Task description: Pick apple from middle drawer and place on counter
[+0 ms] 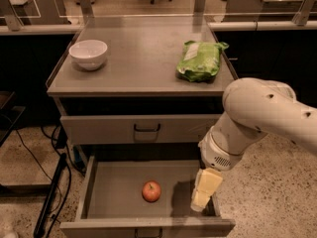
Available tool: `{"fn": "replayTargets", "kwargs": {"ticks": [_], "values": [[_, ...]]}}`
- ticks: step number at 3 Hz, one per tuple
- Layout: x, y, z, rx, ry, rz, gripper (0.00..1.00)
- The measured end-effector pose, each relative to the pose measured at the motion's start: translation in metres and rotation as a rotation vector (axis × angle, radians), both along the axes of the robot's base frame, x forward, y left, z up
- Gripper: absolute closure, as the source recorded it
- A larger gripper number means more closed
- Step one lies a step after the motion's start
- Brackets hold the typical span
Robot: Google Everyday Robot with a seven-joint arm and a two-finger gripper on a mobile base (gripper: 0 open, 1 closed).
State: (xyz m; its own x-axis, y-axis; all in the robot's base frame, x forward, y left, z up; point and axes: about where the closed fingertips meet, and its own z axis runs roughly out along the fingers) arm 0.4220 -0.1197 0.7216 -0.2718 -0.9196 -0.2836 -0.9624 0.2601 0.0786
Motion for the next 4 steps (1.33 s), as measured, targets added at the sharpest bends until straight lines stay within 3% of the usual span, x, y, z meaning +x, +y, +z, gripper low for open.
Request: {"fn": "replayTargets", "kwargs": {"ticks": [1,2,3,4], "values": [[0.013,0.026,-0.031,0.041,0.006,0.026,0.00],[0.013,0.026,-0.031,0.041,0.006,0.026,0.00],[0.009,0.031,-0.042,0.075,0.032,0.019,0.00],[0.010,0.050,-0.077,0.121,0.076,-0.002,0.00]]}}
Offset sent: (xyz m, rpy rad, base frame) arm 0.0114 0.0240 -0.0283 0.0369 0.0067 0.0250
